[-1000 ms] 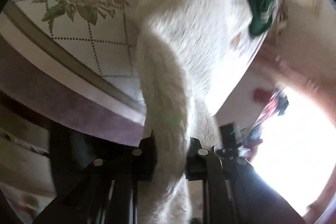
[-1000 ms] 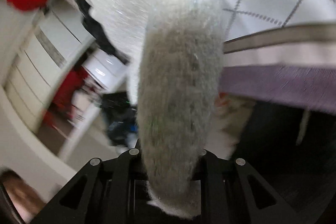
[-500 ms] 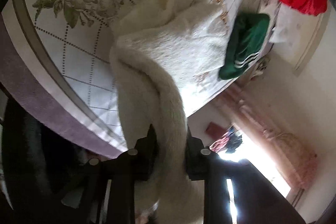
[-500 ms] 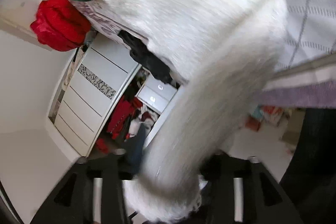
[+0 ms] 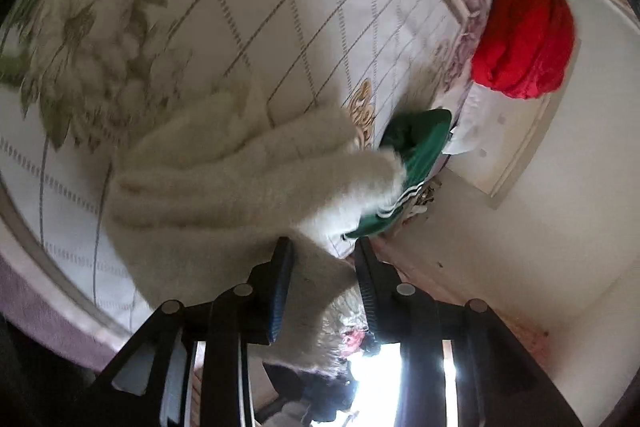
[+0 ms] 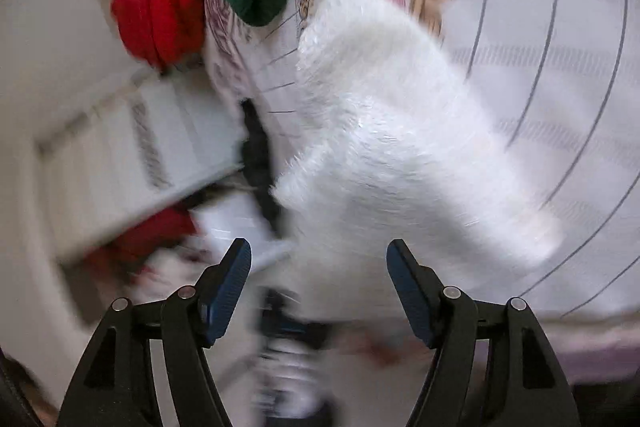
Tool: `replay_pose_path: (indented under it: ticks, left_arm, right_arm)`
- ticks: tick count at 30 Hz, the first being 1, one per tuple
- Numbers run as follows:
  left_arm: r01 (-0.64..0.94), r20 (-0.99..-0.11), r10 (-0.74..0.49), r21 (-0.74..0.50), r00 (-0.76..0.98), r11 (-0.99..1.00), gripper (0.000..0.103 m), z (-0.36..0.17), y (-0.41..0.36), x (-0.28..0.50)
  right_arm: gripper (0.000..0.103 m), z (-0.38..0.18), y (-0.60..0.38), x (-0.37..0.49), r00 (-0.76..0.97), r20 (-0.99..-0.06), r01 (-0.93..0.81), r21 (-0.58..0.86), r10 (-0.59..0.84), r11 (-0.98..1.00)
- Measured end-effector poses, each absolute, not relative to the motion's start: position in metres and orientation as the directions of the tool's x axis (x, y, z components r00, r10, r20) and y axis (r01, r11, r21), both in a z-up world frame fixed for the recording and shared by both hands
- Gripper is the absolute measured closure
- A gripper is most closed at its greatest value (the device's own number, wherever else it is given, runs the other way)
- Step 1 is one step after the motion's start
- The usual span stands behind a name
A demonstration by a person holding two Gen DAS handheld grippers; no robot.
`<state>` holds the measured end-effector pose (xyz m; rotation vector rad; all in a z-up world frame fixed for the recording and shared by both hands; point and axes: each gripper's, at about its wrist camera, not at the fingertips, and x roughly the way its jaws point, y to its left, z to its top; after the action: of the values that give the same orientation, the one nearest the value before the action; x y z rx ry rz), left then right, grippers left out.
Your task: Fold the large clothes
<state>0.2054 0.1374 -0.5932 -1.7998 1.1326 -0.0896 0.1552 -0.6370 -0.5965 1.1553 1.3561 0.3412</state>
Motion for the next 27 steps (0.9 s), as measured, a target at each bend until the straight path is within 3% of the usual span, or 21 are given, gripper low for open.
replay_pose_path:
  ticks: [3,7,8,9,10,11,13,16,17,19,20,21,25,26,27]
  left_arm:
    - [-0.643,-0.445,-0.707,-0.765,0.550,-0.019,0.074,-0.598,0.138,0.215]
    - [-0.639,-0.469,-0.699,-0.769,0.541,0.021,0.074,-0.612,0.137,0.235]
    - [-0.635,-0.464,-0.700,-0.773,0.543,0.021,0.074,-0.615,0.137,0.240]
    - [-0.637,-0.475,-0.698,-0.770,0.536,0.035,0.074,-0.618,0.137,0.245]
    - [-0.639,-0.492,-0.692,-0.767,0.528,0.057,0.074,-0.621,0.142,0.245]
    - [-0.639,-0.501,-0.683,-0.766,0.530,0.066,0.074,-0.625,0.144,0.250]
    - [-0.647,-0.507,-0.683,-0.760,0.526,0.066,0.074,-0.630,0.151,0.249]
    - [-0.657,-0.516,-0.675,-0.751,0.528,0.060,0.074,-0.629,0.163,0.246]
    - [-0.660,-0.528,-0.668,-0.748,0.524,0.072,0.074,-0.625,0.167,0.244]
    - [-0.666,-0.562,-0.651,-0.737,0.511,0.113,0.074,-0.616,0.174,0.238]
    - [-0.654,-0.576,-0.641,-0.742,0.508,0.148,0.074,-0.610,0.177,0.237]
    - [-0.644,-0.599,-0.628,-0.740,0.497,0.196,0.074,-0.604,0.179,0.237]
    - [-0.545,-0.731,-0.516,-0.680,0.447,0.491,0.074,-0.574,0.169,0.246]
    - [-0.502,-0.753,-0.485,-0.658,0.445,0.561,0.068,-0.566,0.163,0.247]
    - [-0.474,-0.758,-0.475,-0.651,0.447,0.593,0.047,-0.563,0.159,0.248]
  right_arm:
    - [0.031,-0.595,-0.623,0.157,0.148,-0.745,0.241,0.665,0.651,0.707]
    - [0.031,-0.607,-0.591,0.178,0.085,-0.803,0.010,0.592,0.590,0.806]
    - [0.034,-0.610,-0.581,0.186,0.079,-0.810,-0.045,0.580,0.581,0.814]
    - [0.064,-0.612,-0.574,0.194,0.086,-0.814,-0.084,0.568,0.574,0.818]
    - [0.081,-0.616,-0.572,0.201,0.090,-0.832,-0.080,0.543,0.548,0.836]
    - [0.085,-0.620,-0.583,0.206,0.137,-0.815,-0.003,0.568,0.563,0.823]
    - [0.090,-0.637,-0.621,0.207,0.236,-0.785,0.247,0.619,0.573,0.746]
    - [0.090,-0.653,-0.647,0.199,0.268,-0.751,0.382,0.658,0.603,0.649]
    - [0.085,-0.652,-0.647,0.200,0.250,-0.744,0.371,0.665,0.620,0.648]
    - [0.066,-0.641,-0.645,0.205,0.202,-0.771,0.296,0.636,0.604,0.713]
    - [0.039,-0.639,-0.644,0.208,0.189,-0.793,0.256,0.610,0.580,0.750]
    - [0.019,-0.631,-0.643,0.213,0.195,-0.812,0.171,0.581,0.551,0.796]
    - [0.015,-0.651,-0.621,0.249,0.051,-0.817,-0.049,0.573,0.575,0.818]
    - [0.014,-0.662,-0.613,0.259,0.003,-0.814,-0.099,0.578,0.581,0.810]
    - [0.013,-0.674,-0.606,0.267,-0.048,-0.796,-0.136,0.604,0.604,0.785]
